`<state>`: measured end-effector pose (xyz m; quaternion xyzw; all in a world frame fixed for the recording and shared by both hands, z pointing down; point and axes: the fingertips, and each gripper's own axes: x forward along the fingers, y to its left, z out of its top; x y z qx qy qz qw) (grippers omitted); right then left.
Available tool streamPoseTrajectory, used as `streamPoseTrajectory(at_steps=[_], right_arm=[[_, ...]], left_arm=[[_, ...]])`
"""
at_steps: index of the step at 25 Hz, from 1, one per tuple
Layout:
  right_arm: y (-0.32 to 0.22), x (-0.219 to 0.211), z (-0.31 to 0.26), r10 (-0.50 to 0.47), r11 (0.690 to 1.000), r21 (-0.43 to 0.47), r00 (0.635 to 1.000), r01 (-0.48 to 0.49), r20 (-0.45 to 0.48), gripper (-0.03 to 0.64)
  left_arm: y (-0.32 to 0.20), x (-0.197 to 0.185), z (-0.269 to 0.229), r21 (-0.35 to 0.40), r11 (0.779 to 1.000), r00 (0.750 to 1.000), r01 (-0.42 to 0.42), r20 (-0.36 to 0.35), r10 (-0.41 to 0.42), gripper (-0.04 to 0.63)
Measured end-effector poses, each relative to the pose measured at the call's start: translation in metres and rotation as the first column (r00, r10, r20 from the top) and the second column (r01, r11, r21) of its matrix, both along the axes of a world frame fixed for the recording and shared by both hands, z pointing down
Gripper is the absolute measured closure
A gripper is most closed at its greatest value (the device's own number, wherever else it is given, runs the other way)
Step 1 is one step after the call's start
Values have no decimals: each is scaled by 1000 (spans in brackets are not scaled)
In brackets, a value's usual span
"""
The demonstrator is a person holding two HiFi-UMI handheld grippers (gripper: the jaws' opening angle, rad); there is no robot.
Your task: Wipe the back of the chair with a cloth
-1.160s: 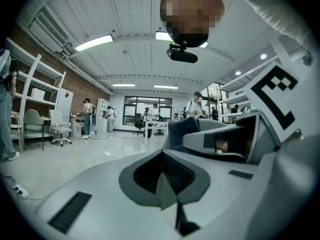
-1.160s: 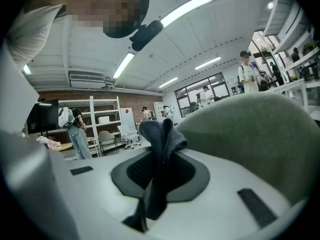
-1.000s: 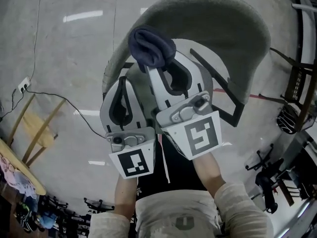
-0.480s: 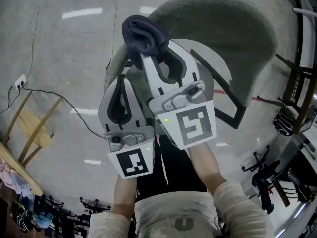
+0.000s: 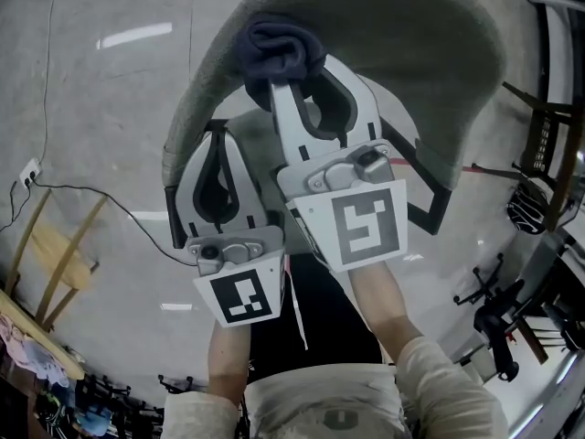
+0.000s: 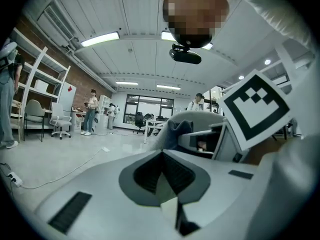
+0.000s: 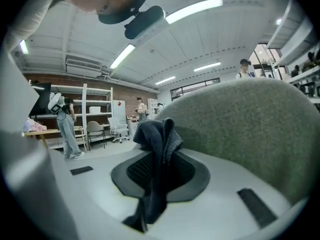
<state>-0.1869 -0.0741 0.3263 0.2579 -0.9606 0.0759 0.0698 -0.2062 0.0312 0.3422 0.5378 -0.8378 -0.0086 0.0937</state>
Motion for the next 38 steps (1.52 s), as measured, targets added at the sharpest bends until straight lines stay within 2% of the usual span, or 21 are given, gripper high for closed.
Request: streamPoseTrajectory(at_steps=[5, 9, 13, 17, 22, 33, 38], right_arm=[[-33, 29, 7, 121, 992, -23, 993, -121, -14, 558], [-53, 61, 9, 245, 968, -37, 968, -247, -49, 558], [-72, 97, 8, 372, 928, -8, 926, -373, -68, 557], [-83, 133, 10, 468, 883, 13, 880, -468, -84, 558], [-87, 174, 6, 575, 818, 34, 814, -574, -86, 557], [-86, 250, 8, 716, 697, 23, 693, -717, -92, 557], [-85, 270, 7, 730, 682, 43, 675, -731, -109, 557]], left_arm=[[-9, 11, -1, 0, 1000, 1000, -27, -6, 27, 580], [-17, 22, -2, -1, 999, 999, -52, -2, 52, 580], [-32, 40, -8, -10, 993, 992, -119, 45, 119, 580], [-42, 52, -6, -18, 987, 986, -162, 33, 162, 580], [-56, 72, -9, -35, 967, 964, -252, 78, 254, 580], [-74, 115, -5, -22, 937, 936, -350, 36, 351, 580], [-71, 125, -6, -19, 935, 934, -355, 33, 355, 580]])
